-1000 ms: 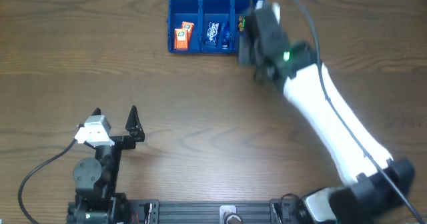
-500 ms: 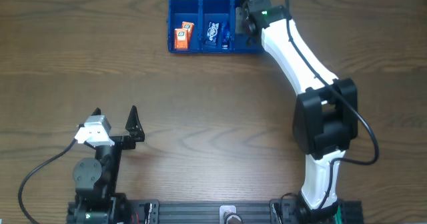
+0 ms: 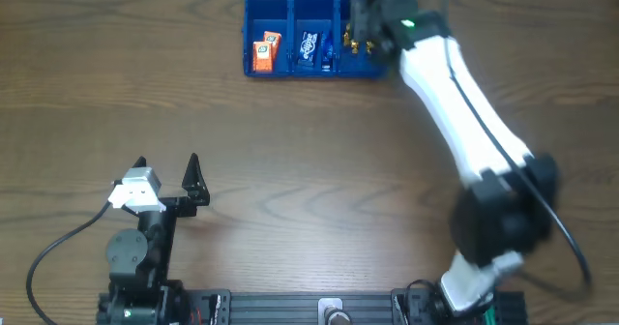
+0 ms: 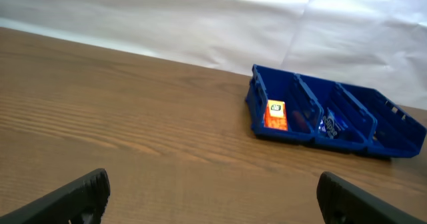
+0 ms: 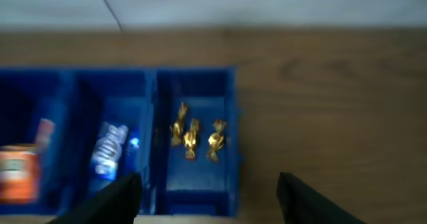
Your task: Sort Candies Into Trays
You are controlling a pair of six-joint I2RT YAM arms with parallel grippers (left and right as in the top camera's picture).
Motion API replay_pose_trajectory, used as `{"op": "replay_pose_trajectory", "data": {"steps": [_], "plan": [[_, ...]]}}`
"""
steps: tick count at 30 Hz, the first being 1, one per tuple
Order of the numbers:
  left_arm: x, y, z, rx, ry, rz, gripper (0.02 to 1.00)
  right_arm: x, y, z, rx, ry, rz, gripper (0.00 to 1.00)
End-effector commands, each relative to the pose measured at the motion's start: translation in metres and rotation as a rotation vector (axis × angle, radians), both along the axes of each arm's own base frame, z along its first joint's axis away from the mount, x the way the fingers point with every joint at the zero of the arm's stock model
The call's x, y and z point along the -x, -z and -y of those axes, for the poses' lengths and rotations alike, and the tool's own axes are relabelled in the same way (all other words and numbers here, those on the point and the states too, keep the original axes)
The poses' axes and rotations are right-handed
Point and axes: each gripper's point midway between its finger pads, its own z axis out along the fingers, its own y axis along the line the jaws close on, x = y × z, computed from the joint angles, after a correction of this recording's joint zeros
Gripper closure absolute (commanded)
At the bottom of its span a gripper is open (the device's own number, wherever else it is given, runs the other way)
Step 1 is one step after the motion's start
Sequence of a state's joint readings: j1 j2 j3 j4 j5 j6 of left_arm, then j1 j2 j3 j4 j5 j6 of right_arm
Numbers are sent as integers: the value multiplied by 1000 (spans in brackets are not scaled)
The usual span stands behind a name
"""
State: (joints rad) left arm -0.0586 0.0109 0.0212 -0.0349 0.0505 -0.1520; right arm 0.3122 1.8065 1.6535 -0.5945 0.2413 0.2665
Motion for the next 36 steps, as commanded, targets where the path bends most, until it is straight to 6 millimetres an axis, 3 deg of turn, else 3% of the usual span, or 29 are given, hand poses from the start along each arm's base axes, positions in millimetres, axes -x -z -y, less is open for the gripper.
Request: {"op": "replay_pose_trajectory", "data": {"steps": [1,3,6,9,10,11,17,25,28,36], "plan": [[1,17,-3,-21,-11,-52,20,67,-67,62,-26,87,161,209],[1,17,-3,-21,-10,-52,23,101,-69,93,-29,144,193,167],[1,17,-3,-21,-11,-52,20,161,-58,122,-37,196,252,3],[1,17,-3,-21,-10,-52,20,226,-3,151,-80,256,355,3],[1,17,-3,-21,-10,-52,20,245,15,147,-104,232,409,3],[1,17,-3,-21,-10,-52,20,251,20,144,-112,219,432,3],[1,17,-3,-21,-11,-52,20,261,38,136,-102,157,569,3],[1,17,-3,-21,-10,-52,20,257,62,116,-47,36,576,3],[1,17,-3,-21,-11,-52,20,255,80,116,-31,28,569,1],[1,17,-3,-21,-11,-52,20,251,72,113,55,-33,642,1]]}}
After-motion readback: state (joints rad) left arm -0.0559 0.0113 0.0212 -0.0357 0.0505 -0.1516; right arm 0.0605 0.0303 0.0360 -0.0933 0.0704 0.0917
